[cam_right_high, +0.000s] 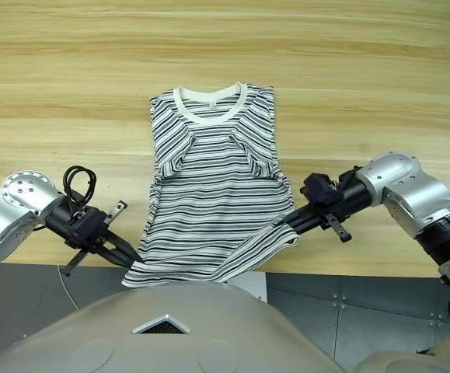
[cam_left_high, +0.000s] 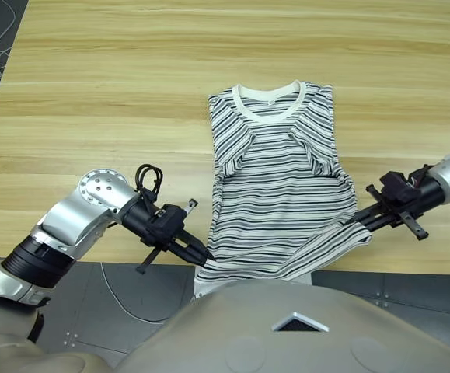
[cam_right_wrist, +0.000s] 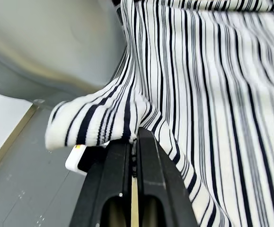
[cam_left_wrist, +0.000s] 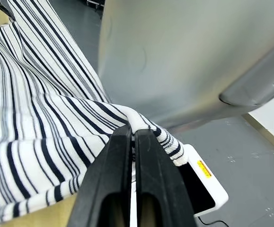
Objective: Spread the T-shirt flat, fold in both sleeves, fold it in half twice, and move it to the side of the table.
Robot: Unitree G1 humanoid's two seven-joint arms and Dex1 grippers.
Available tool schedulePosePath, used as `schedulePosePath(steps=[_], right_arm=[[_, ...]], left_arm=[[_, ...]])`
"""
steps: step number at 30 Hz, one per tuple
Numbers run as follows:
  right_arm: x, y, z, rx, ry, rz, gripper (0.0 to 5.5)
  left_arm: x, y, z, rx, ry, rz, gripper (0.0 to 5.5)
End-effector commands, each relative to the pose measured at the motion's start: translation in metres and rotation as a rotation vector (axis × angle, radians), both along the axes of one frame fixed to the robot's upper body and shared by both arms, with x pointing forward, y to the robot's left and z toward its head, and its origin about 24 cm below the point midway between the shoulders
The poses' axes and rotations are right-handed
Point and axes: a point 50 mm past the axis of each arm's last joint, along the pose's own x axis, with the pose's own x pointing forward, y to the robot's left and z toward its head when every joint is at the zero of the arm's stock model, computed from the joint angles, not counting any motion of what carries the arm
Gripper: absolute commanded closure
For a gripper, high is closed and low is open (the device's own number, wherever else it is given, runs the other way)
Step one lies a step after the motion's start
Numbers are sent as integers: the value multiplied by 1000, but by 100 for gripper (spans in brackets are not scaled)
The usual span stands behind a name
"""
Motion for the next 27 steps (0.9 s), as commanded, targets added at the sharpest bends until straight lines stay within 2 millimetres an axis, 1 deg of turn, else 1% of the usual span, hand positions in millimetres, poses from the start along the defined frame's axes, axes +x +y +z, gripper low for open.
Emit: schedulePosePath(steps=[1, 4, 5, 7, 12, 14, 17, 22, 25, 27], right_arm=[[2, -2, 7, -12, -40, 18, 538], [22, 4, 17, 87, -130, -48, 538], [27, 5, 19, 111, -165, -63, 538], [35, 8, 20, 151, -220, -85, 538], [50, 8, 26, 235, -273, -173, 538], [58, 6, 25, 246, -297, -216, 538], [73, 4, 20, 263, -336, -297, 538], [98, 3, 13, 240, -395, -425, 538], [112, 4, 6, 186, -446, -519, 538], [117, 4, 4, 167, -462, -556, 538]], left_arm=[[10, -1, 9, -19, -50, 1, 540], [36, -5, 13, -52, -127, 118, 540], [42, -6, 13, -62, -155, 148, 540], [51, -5, 14, -90, -176, 194, 540], [64, 2, 19, -143, -209, 243, 540], [72, 7, 21, -148, -232, 278, 540], [83, 16, 15, -143, -247, 349, 540], [98, 34, 13, -159, -264, 469, 540], [119, 43, 8, -142, -299, 611, 540], [128, 46, 4, -124, -312, 665, 540]])
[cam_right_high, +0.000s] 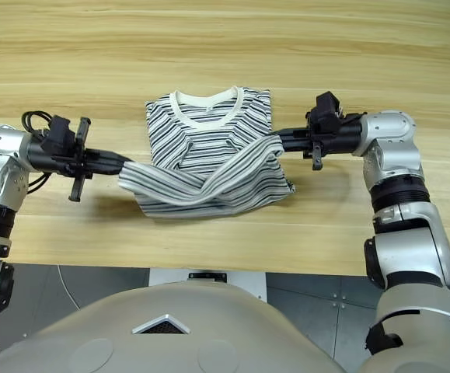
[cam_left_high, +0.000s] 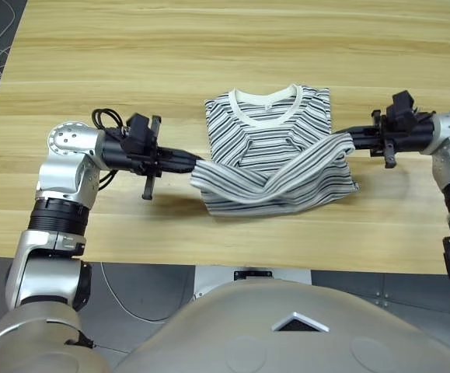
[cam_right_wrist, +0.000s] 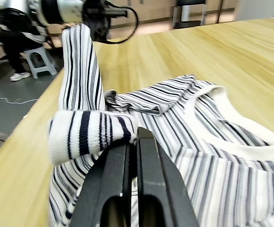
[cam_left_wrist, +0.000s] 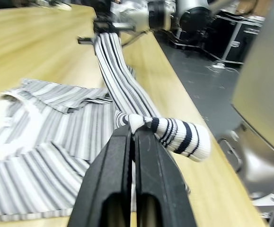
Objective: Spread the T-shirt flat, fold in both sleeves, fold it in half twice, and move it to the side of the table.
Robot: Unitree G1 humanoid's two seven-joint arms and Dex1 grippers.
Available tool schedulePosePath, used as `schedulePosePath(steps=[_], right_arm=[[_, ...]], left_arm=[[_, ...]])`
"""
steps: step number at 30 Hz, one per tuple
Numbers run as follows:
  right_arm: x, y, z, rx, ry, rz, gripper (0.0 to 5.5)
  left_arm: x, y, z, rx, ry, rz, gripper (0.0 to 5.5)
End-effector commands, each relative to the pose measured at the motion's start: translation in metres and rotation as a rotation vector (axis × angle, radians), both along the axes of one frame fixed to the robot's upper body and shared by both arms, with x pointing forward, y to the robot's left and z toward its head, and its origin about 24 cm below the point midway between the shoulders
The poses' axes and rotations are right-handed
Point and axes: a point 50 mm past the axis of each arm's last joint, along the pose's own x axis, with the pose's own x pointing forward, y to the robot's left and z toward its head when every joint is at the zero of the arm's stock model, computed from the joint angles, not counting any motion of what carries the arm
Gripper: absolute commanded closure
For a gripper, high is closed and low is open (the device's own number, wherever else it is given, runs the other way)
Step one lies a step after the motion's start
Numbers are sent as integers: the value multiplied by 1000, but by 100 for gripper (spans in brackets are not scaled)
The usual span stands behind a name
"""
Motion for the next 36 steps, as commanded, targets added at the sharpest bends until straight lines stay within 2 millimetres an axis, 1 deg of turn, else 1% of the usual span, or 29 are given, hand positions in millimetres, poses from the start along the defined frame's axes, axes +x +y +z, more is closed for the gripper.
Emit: schedulePosePath(steps=[1, 4, 6, 10, 14, 17, 19, 22, 28, 31, 33, 34, 35, 36], right_arm=[[14, 2, 1, -34, -52, -75, 538], [19, 4, 0, -64, -67, -105, 538], [23, 5, -2, -85, -66, -137, 538], [26, 6, -7, -117, -69, -186, 538], [30, 5, -9, -127, -71, -247, 538], [31, 6, -12, -138, -67, -267, 538], [32, 7, -15, -156, -53, -305, 538], [35, 8, -19, -172, -39, -361, 538], [40, 10, -24, -186, -20, -464, 538], [44, 13, -26, -190, -17, -531, 538], [44, 16, -31, -189, 5, -577, 538], [44, 18, -35, -167, 40, -612, 515], [45, 20, -38, -147, 70, -657, 500], [46, 22, -40, -119, 107, -710, 474]], left_arm=[[22, 6, -2, 25, -38, 134, 540], [28, 9, -5, 21, -42, 192, 540], [31, 10, -3, -1, -43, 203, 540], [38, 7, 1, -22, -57, 224, 540], [48, 4, 0, -39, -51, 296, 540], [56, -1, -3, -10, -51, 359, 540], [64, -3, -7, 21, -36, 436, 540], [69, -3, -14, 58, -6, 518, 540], [73, 1, -23, 98, 43, 628, 540], [69, 6, -35, 163, 93, 678, 540], [65, 9, -43, 201, 128, 694, 540], [62, 11, -48, 224, 156, 709, 540], [59, 14, -54, 253, 190, 737, 520], [57, 18, -59, 274, 228, 773, 501]])
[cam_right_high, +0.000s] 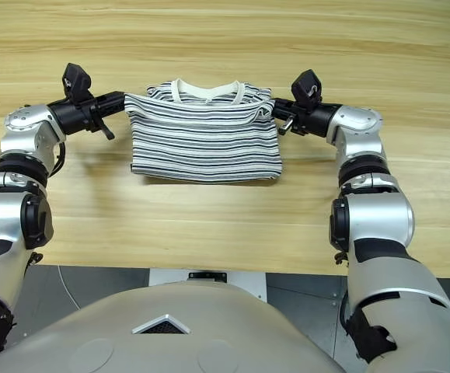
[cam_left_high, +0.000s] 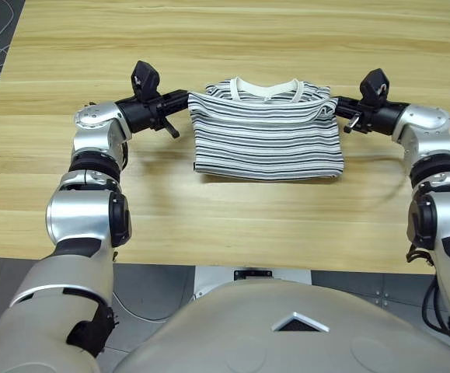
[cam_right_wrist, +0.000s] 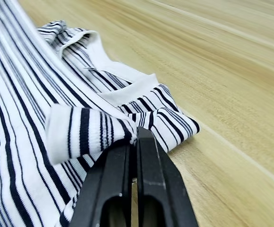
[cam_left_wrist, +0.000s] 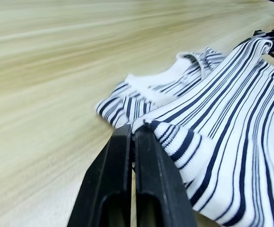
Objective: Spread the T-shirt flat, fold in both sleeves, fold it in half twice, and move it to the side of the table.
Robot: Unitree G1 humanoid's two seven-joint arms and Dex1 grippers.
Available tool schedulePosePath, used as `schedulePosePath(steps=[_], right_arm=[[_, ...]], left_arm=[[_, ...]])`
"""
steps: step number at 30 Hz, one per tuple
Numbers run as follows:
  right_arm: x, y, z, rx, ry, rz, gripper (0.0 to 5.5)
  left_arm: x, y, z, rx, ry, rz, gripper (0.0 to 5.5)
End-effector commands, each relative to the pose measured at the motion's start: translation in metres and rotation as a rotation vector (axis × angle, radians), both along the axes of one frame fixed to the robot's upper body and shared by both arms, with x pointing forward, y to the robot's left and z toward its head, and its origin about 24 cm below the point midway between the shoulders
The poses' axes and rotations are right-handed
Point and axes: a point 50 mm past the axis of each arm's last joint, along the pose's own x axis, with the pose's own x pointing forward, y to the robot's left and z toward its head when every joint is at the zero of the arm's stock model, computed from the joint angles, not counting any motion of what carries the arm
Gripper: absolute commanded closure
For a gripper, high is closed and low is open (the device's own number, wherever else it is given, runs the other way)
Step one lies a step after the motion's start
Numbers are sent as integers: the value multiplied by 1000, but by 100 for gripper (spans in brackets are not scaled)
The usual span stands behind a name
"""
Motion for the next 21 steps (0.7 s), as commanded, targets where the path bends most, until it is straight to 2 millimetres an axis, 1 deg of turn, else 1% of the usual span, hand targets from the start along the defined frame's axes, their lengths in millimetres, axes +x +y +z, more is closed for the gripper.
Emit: schedulePosePath(steps=[1, 4, 6, 8, 10, 15, 19, 21], right_arm=[[8, 9, -3, 103, 57, -172, 456], [10, 23, -13, 223, 146, -312, 401], [11, 30, -17, 284, 192, -395, 367], [14, 31, -18, 335, 222, -489, 340], [15, 31, -18, 356, 233, -545, 311], [22, 30, -13, 354, 208, -679, 223], [26, 26, -11, 341, 191, -789, 223], [27, 26, -9, 330, 174, -800, 223]], left_arm=[[-9, 15, -17, 55, 138, 131, 486], [-14, 24, -24, 18, 223, 239, 447], [-15, 25, -25, -9, 239, 258, 447], [-14, 26, -23, -40, 232, 274, 447], [-14, 27, -22, -67, 223, 289, 447], [-10, 29, -18, -105, 204, 340, 447], [-9, 24, -19, -104, 202, 335, 447], [-8, 21, -19, -110, 198, 333, 447]])
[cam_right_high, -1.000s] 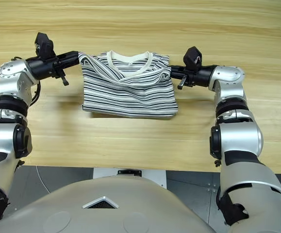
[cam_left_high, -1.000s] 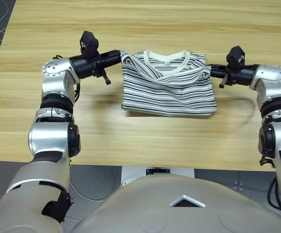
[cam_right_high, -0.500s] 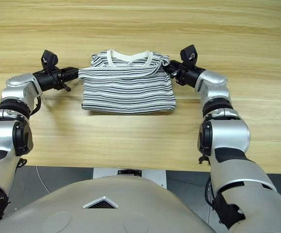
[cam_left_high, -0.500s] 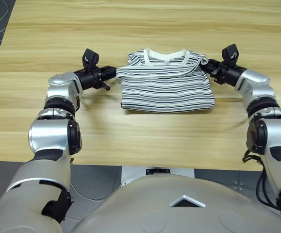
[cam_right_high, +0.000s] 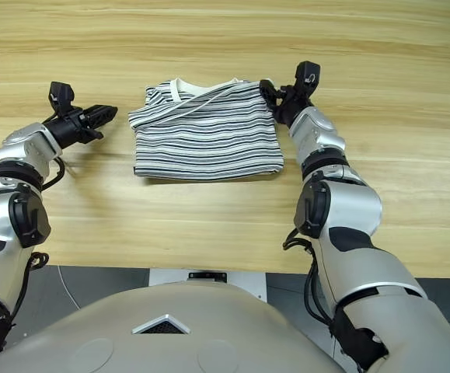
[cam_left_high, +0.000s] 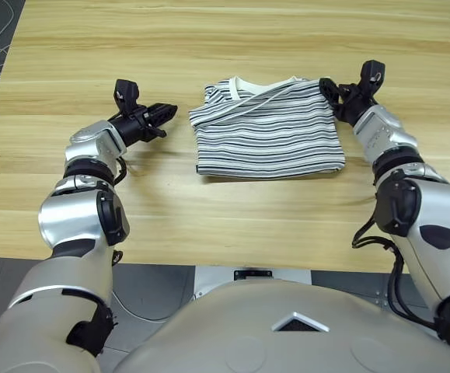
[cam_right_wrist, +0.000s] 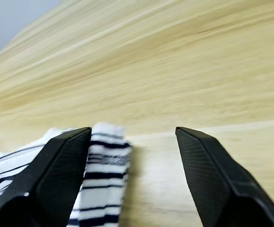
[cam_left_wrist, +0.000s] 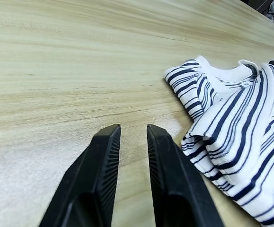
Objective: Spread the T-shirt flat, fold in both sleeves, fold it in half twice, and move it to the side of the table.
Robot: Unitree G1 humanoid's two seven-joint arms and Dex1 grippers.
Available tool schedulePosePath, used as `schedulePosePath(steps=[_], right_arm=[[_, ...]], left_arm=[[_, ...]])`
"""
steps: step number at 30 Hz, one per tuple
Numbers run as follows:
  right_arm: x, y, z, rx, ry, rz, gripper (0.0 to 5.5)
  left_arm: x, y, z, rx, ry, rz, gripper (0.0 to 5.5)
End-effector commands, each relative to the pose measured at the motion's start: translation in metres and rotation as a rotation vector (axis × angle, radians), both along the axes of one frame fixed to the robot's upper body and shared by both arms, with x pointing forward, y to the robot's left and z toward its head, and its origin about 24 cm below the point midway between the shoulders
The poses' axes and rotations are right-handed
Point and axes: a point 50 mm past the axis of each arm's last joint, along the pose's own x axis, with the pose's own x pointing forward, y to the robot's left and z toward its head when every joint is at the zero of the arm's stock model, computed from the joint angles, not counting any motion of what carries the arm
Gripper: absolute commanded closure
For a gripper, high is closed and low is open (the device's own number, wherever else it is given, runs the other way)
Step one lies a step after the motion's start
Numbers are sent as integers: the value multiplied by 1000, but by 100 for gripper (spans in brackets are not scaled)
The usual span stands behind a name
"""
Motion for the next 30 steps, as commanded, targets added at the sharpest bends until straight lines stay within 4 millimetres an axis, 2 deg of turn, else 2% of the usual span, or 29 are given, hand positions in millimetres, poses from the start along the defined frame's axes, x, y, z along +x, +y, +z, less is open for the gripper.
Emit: schedulePosePath(steps=[1, 4, 8, 10, 12, 16, 20, 25, 30], right_arm=[[4, 3, 5, -27, -9, -35, 223], [10, 3, 16, -138, -106, -29, 223], [18, 10, 50, -330, -432, -4, 223], [15, 19, 64, -442, -614, 44, 223], [7, 29, 66, -543, -737, 111, 223], [-15, 46, 43, -602, -776, 277, 223], [-37, 55, 21, -599, -767, 387, 223], [-57, 63, 7, -598, -743, 480, 223], [-63, 69, -3, -634, -696, 553, 223]], left_arm=[[3, -5, 1, 0, 0, 6, 447], [8, -5, 7, -34, -36, 17, 447], [18, -15, 24, -93, -179, -21, 447], [25, -23, 34, -124, -265, -34, 447], [29, -37, 42, -149, -342, -96, 447], [25, -68, 48, -175, -421, -234, 447], [14, -95, 48, -181, -431, -331, 447], [7, -111, 47, -190, -413, -373, 447], [4, -125, 48, -201, -413, -408, 447]])
